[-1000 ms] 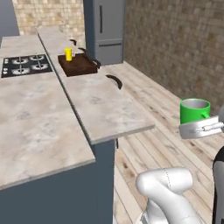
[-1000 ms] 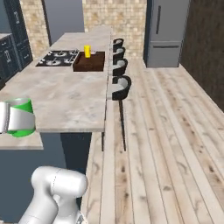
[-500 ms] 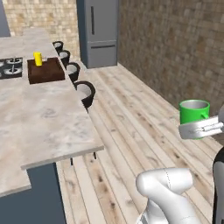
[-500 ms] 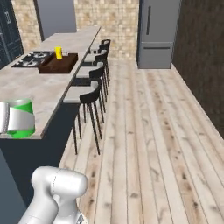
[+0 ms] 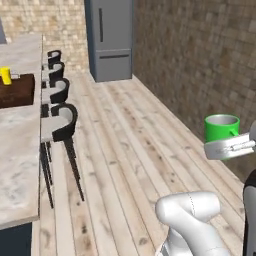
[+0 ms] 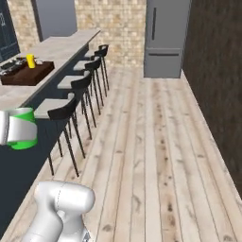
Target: There is a tray on the dining counter. Grab the cup, mug, and pitcher and place them on the tray. The pitcher may be placed next to the tray if it cannot fit the tray.
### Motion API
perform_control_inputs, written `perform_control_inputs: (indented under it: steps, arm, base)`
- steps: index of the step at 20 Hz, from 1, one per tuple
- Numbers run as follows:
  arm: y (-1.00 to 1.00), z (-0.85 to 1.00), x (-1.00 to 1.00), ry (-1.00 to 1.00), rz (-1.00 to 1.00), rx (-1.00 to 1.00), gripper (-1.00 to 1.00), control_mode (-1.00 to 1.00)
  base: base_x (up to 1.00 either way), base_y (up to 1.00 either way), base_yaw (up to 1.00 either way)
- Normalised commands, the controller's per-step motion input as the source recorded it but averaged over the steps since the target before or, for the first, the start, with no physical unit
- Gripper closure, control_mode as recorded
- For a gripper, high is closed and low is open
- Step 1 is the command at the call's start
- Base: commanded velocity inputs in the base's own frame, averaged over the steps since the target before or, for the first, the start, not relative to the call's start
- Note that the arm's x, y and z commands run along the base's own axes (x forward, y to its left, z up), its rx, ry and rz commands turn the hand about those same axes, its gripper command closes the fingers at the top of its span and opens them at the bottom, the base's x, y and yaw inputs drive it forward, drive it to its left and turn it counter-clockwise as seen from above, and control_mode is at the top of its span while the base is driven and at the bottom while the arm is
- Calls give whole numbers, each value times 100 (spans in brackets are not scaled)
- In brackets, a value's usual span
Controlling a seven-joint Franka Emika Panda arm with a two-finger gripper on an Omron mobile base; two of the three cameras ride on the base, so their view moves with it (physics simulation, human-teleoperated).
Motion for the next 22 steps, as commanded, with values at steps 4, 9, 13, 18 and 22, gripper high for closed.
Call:
perform_control_inputs:
  steps: [4,9,13,18,22]
  arm:
    - [0,0,0,0,0,0,100,100]
    - [0,0,0,0,0,0,100,100]
    - [0,0,0,0,0,0,100,100]
    - [0,0,0,0,0,0,100,100]
    - [0,0,0,0,0,0,100,100]
  base:
    - [98,-87,24]
    - [88,-81,36]
    - [90,-77,39]
    - [93,-71,38]
    - [94,-30,27]
